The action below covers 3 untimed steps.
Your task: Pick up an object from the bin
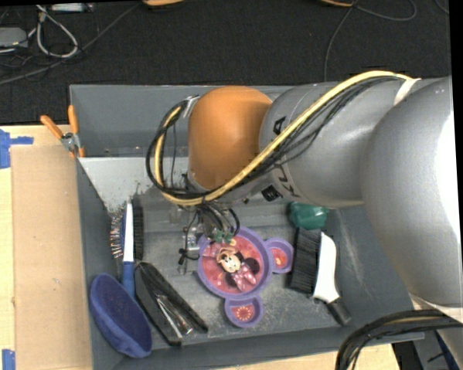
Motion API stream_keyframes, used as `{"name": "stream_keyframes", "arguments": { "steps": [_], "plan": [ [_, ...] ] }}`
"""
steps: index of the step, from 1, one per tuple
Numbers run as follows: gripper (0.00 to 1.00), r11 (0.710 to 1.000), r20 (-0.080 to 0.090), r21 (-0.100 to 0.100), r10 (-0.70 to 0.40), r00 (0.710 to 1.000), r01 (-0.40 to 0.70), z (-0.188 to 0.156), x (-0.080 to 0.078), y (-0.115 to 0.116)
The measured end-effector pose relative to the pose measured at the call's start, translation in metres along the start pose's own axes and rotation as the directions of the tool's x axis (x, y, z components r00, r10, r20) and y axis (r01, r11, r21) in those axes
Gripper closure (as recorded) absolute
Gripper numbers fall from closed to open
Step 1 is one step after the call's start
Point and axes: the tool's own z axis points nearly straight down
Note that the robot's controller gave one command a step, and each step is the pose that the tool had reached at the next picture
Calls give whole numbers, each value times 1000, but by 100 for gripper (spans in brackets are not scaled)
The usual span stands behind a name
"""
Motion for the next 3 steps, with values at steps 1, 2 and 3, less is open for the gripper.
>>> {"name": "stream_keyframes", "arguments": {
  "steps": [1,2,3],
  "plan": [
    [0,1000,7,-1,4,1000,-4,-4,-2,-1],
    [0,999,6,-1,-47,999,47,33,44,-76],
    [0,1000,11,-4,13,1000,-13,25,70,-42]
  ]
}}
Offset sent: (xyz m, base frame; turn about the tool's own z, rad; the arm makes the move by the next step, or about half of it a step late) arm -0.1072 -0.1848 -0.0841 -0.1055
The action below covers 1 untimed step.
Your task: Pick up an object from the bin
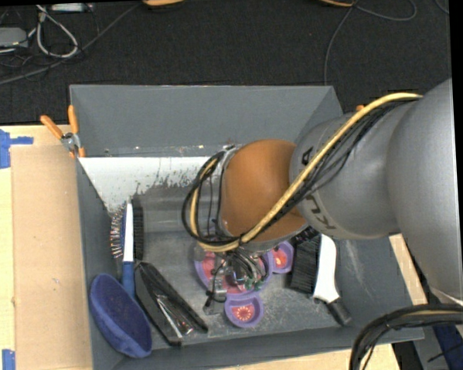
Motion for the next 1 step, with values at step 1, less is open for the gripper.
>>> {"name": "stream_keyframes", "arguments": {
  "steps": [1],
  "plan": [
    [0,993,-6,0,-115,993,115,14,-33,-54]
  ]
}}
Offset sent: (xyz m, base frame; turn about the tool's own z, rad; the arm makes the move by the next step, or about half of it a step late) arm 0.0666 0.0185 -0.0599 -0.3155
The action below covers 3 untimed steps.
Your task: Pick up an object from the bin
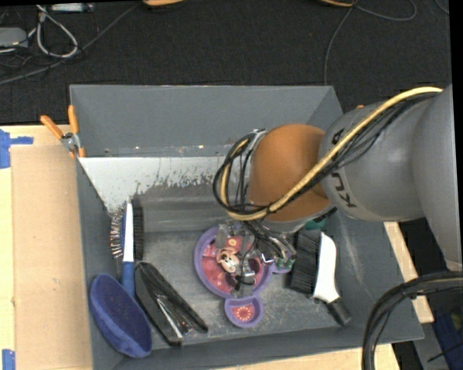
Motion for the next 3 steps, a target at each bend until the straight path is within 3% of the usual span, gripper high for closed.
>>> {"name": "stream_keyframes", "arguments": {
  "steps": [1,2,3],
  "plan": [
    [0,987,6,-3,-163,987,163,35,-33,44],
    [100,996,10,5,89,996,-89,45,-36,-97],
    [100,996,9,3,86,996,-86,45,-36,-94]
  ]
}}
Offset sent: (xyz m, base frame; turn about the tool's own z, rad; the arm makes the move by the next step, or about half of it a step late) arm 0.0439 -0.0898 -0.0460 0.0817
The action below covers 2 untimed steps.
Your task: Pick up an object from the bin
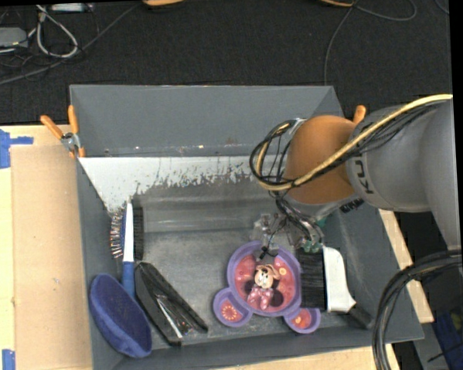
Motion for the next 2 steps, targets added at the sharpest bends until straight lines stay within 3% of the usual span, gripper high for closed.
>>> {"name": "stream_keyframes", "arguments": {
  "steps": [1,2],
  "plan": [
    [100,1000,-6,-1,1,1000,-1,-43,2,1],
    [100,1000,0,-2,3,1000,-3,-65,0,1]
  ]
}}
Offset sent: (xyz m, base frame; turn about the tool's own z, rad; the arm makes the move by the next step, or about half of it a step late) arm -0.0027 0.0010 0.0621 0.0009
